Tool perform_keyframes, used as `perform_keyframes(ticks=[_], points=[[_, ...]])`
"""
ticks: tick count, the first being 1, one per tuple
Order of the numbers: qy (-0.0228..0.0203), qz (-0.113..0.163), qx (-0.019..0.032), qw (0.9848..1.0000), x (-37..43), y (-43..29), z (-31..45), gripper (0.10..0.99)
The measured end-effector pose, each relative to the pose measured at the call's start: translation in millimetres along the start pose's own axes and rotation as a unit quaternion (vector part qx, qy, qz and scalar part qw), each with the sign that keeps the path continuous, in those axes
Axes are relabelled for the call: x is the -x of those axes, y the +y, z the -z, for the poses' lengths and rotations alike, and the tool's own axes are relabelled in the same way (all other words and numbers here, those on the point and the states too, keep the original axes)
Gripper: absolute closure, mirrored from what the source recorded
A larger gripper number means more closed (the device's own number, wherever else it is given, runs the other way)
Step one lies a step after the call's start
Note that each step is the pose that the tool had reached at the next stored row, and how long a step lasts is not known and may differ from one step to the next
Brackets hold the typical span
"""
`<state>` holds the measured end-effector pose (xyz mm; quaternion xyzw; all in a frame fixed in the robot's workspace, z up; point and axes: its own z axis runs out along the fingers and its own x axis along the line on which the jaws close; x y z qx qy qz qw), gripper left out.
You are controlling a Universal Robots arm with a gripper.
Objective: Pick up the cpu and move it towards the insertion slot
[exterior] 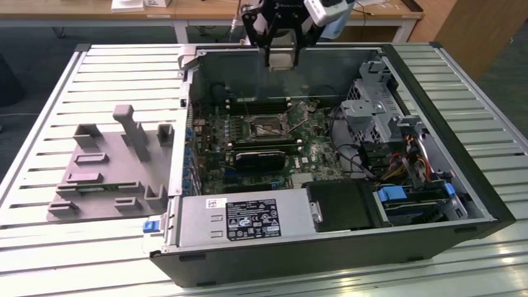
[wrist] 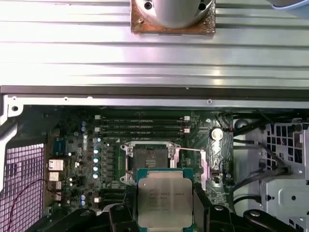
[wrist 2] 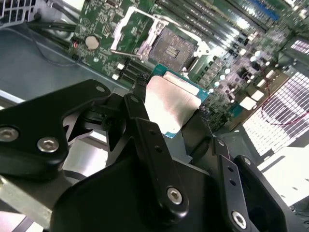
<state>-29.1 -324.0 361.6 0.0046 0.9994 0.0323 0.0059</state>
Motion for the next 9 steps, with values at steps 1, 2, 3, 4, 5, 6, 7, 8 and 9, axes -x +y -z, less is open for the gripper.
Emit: perform_keyframes(ticks=[1, 2, 3, 4, 5, 6, 7, 8, 9], points=[[0.0000, 0.000, -0.0002, 1.0000, 0.0, 3.0, -0.6, 0.545], [0.0000, 0.001, -0.0005, 1.0000, -0.1, 5.3, -1.0, 0.545], [0.0001, 0.001, -0.0011, 1.0000, -0.1, 7.3, -1.6, 0.545], [0.0001, 0.001, -0.0020, 1.0000, -0.1, 9.0, -2.1, 0.545], [0.0001, 0.001, -0.0032, 1.0000, -0.3, 10.2, -2.7, 0.545], [0.0001, 0.001, -0.0045, 1.0000, -0.5, 10.9, -3.3, 0.545], [0.0001, 0.001, -0.0059, 1.0000, -0.7, 11.3, -3.8, 0.545], [0.0001, 0.001, -0.0072, 1.0000, -1.2, 11.7, -4.4, 0.545], [0.0000, 0.002, -0.0084, 1.0000, -2.0, 12.2, -5.1, 0.545]])
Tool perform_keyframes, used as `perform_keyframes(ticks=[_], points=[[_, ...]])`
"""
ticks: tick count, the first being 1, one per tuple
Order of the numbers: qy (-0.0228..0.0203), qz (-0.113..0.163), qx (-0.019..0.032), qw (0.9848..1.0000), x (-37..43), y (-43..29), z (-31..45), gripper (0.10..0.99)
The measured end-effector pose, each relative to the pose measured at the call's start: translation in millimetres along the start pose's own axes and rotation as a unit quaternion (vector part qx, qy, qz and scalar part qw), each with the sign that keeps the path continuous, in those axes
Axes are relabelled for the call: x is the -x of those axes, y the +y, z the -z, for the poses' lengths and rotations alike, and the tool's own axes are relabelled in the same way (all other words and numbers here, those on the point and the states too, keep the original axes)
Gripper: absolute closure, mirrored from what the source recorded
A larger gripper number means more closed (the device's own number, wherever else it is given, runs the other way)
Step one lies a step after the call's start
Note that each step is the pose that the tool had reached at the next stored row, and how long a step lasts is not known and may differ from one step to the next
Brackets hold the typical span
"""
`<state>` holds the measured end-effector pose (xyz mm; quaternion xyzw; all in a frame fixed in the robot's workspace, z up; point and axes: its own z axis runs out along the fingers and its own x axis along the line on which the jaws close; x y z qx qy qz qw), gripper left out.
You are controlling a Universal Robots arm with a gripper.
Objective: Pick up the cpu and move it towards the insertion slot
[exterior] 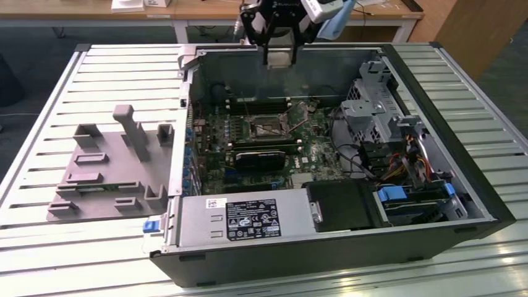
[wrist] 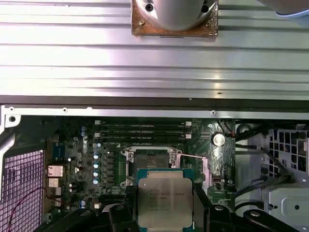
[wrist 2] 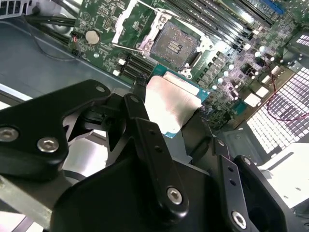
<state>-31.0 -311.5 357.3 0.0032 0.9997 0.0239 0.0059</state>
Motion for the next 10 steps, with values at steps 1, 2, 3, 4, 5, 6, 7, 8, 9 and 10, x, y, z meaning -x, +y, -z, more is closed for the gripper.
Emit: perform_keyframes(ticks=[1, 2, 3, 4, 5, 6, 7, 8, 9, 10], points=[[0.0000, 0.000, -0.0010, 1.0000, -0.9, 0.4, -0.6, 0.545], [0.0000, 0.000, -0.0020, 1.0000, -2.0, 0.8, -1.1, 0.545], [0.0000, 0.000, -0.0029, 1.0000, -2.9, 1.3, -1.5, 0.545], [0.0000, 0.000, -0.0034, 1.0000, -3.3, 1.8, -1.9, 0.545], [0.0000, 0.000, -0.0036, 1.0000, -3.4, 2.1, -2.0, 0.545], [0.0000, 0.000, -0.0036, 1.0000, -3.4, 2.1, -2.0, 0.545], [0.0000, 0.000, -0.0036, 1.0000, -3.4, 2.4, -2.0, 0.545], [0.0000, 0.000, -0.0036, 1.0000, -3.4, 2.7, -2.0, 0.545], [0.0000, 0.000, -0.0036, 1.0000, -3.4, 2.8, -2.1, 0.545], [0.0000, 0.000, -0.0036, 1.0000, -3.4, 2.8, -2.0, 0.545]])
